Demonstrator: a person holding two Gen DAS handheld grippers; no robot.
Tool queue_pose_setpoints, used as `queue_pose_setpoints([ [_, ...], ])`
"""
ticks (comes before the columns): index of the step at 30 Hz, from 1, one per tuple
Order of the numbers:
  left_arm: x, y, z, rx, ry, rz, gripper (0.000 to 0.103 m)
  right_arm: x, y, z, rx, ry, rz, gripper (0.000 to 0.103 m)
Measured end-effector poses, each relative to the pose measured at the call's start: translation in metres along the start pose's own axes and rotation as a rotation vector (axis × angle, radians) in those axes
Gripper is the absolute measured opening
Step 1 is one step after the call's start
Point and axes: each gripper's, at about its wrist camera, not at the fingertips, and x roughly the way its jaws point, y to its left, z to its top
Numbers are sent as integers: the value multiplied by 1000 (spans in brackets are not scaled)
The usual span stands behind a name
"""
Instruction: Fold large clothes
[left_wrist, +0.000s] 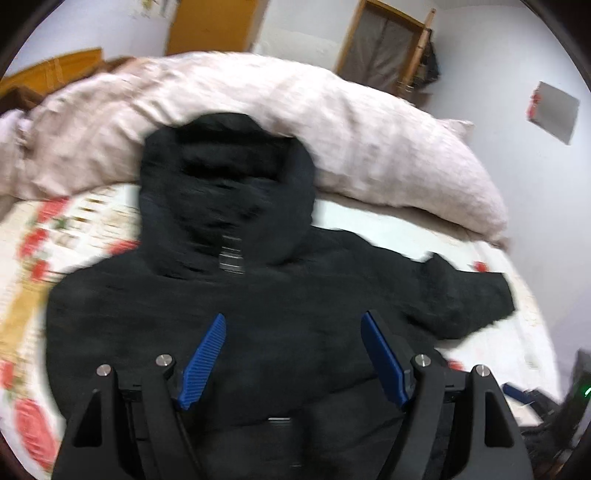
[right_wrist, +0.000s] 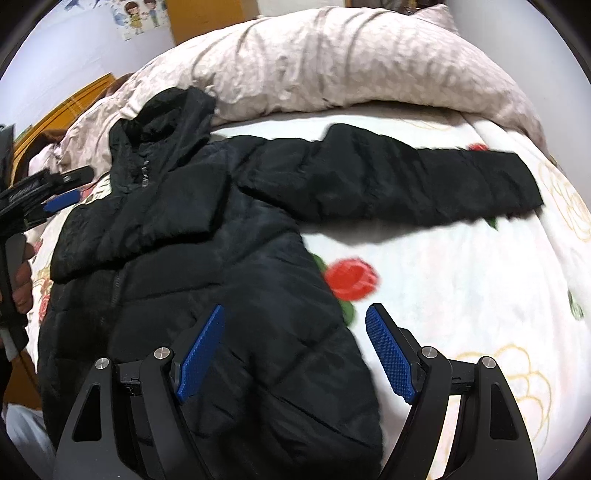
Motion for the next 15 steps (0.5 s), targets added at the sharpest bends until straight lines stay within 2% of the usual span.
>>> queue_pose_setpoints([
  [2, 0, 33, 2, 4, -1, 109, 77, 10, 18, 11, -24, 3, 32, 78],
  [4, 2, 67, 3, -18, -2, 181, 77, 22, 36, 21, -53, -7, 53, 78],
  [5, 5, 85, 2, -32, -1, 215, 76, 31, 45, 30, -70, -11, 62, 72],
  [6, 10, 99, 2, -46, 4, 238, 72, 38, 51, 36, -80, -9, 62, 61],
  [11, 54, 152, -13, -125, 82, 272, 61, 105, 79, 74, -133, 33, 44, 46],
  [15, 69, 152, -35, -109, 67, 287, 61, 150, 82, 87, -151, 66, 15, 44],
])
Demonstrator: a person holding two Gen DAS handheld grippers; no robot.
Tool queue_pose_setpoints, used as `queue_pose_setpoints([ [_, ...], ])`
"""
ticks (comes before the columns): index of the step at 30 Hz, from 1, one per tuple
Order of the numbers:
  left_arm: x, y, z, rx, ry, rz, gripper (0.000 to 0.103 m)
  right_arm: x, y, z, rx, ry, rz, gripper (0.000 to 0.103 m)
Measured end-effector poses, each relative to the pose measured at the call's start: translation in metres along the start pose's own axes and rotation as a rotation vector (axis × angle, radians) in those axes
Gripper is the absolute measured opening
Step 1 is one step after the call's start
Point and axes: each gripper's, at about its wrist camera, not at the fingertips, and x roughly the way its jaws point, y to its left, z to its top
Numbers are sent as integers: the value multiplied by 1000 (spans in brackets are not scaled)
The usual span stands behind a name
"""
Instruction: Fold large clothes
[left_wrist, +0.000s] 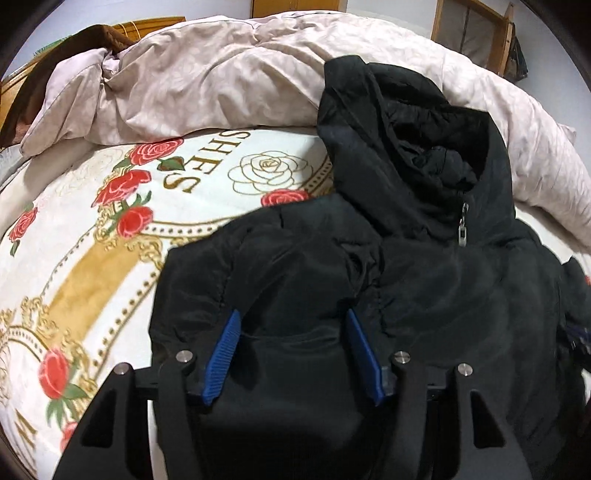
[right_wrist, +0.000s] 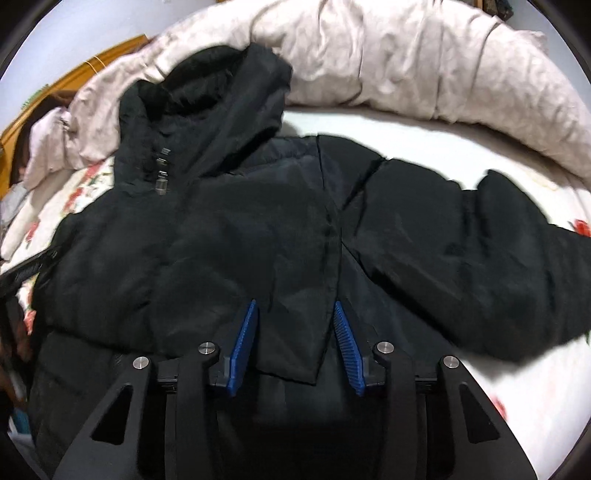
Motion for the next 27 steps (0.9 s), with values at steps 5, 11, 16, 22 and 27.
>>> queue_pose_setpoints([
  [5, 4, -2, -2, -4, -12, 10, 62, 16, 5, 7, -33, 10, -35, 44],
  [11, -28, -5, 4, -22, -10, -8, 62, -26, -1, -2, -9, -13, -33, 44],
  [16, -77, -18, -5, -11, -42, -39, 62, -83, -17, -28, 29, -52, -31, 44],
  [22, -143, -45, -29, -11, -56, -103, 62, -146, -36, -64, 99, -95, -22, 46],
  [27, -184, -70, -52, 12, -56, -120, 62, -188, -61, -94, 180, -110, -12, 67],
])
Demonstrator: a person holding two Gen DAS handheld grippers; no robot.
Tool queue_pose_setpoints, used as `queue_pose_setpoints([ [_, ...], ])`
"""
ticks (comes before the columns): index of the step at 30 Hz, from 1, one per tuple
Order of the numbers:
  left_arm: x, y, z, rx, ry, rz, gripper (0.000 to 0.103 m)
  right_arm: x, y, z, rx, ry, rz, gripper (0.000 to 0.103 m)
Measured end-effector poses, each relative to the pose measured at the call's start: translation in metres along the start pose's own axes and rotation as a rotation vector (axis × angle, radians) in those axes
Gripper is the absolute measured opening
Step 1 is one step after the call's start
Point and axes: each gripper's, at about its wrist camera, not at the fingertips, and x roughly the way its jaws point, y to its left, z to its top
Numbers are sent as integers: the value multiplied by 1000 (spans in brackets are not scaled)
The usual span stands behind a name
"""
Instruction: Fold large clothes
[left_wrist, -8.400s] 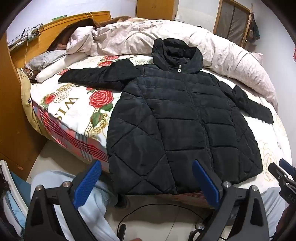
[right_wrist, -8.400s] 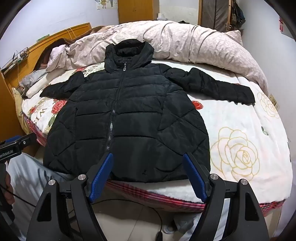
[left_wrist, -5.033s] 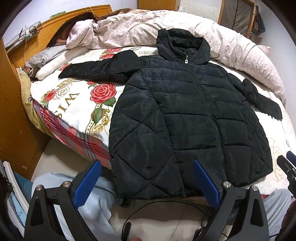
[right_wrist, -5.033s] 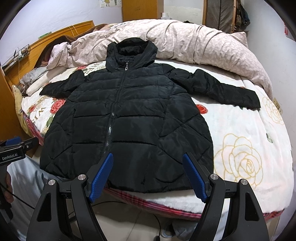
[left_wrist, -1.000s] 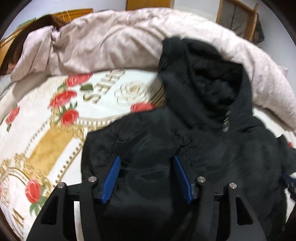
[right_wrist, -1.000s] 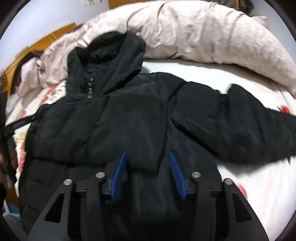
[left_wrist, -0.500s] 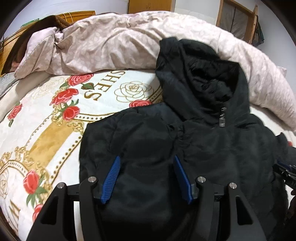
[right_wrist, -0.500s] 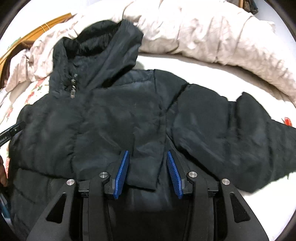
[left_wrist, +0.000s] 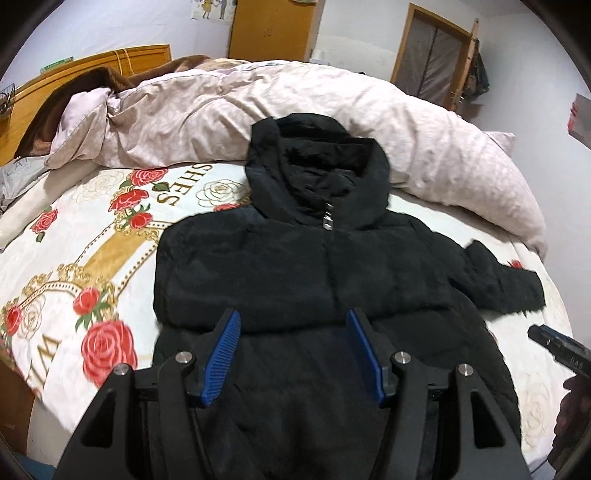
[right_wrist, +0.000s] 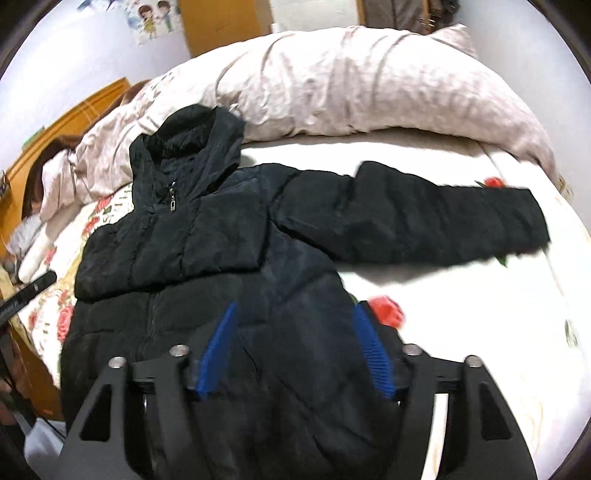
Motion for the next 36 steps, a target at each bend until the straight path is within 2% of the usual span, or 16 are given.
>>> queue_pose_setpoints([
  [6, -19, -29, -11, 23, 12, -26, 67, -23, -41, -8, 75, -25, -19, 67],
  [11, -7, -50, -5, 47, 24, -35, 68, -16, -86, -2, 167, -39, -36, 67],
  [18, 40, -69, 16, 82, 32, -31, 68, 25, -155, 12, 284, -8, -80, 68],
  [23, 88, -84, 32, 110, 41, -25, 68, 62, -206, 23, 379, 0, -105, 68],
  [28, 136, -93, 39, 118, 58, -10, 68, 104, -261, 34, 513, 5, -86, 68],
  [32, 169, -95, 37, 109, 93, -6, 68, 127, -286, 43, 564, -45, -67, 68],
  [36, 186, -100, 34, 117, 85, 3, 71, 135, -295, 53, 577, -92, -84, 66],
])
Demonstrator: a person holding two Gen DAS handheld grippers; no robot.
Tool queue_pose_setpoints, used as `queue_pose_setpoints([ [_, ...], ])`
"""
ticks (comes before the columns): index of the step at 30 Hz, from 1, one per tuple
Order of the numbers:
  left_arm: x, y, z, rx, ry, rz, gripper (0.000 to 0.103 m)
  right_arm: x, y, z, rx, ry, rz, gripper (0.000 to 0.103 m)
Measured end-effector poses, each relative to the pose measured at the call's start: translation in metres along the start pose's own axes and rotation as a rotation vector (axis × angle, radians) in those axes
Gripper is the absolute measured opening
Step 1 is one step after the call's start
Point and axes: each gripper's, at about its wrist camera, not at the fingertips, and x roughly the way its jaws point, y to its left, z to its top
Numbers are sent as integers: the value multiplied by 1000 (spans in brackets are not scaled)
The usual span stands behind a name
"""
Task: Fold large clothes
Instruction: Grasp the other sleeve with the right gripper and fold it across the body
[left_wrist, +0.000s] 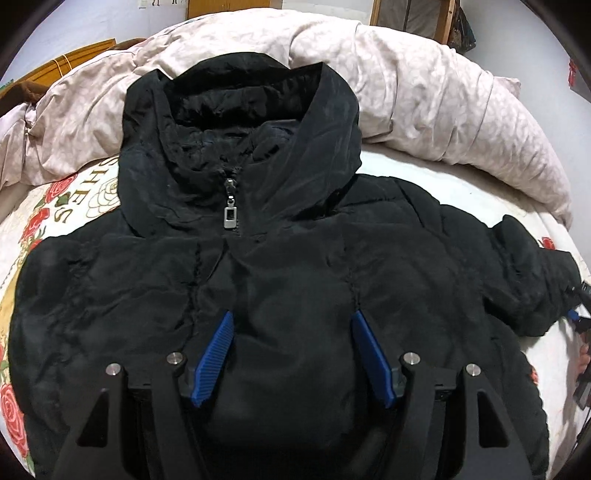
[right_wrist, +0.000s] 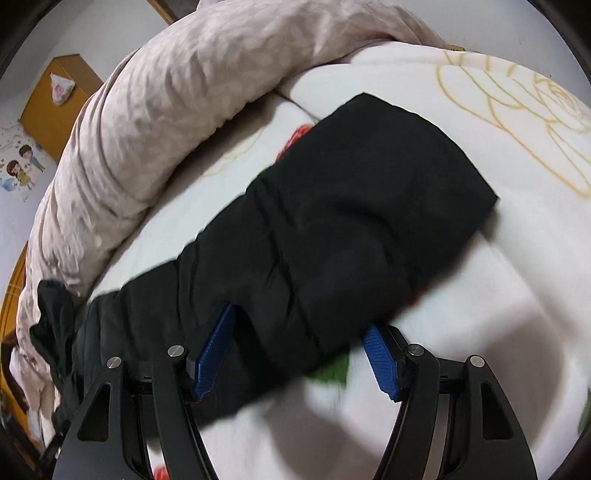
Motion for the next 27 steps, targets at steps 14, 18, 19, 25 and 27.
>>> queue_pose_setpoints([
  [14, -34, -2, 11, -13, -31, -26, 73, -68, 52, 16, -84, -100, 20, 11],
  [18, -69, -2, 10, -6, -49, -35, 73, -108, 84, 14, -131, -139, 59, 11],
  [19, -78, -2, 11, -2, -54, -34, 73, -120, 93, 13, -144, -148, 72, 11],
  [25, -129, 2, 11, 23, -76, -29, 73, -171, 147, 2, -223, -180, 146, 10],
  [27, -144, 5, 9, 27, -76, -25, 73, -184, 166, -6, -252, -182, 171, 10],
])
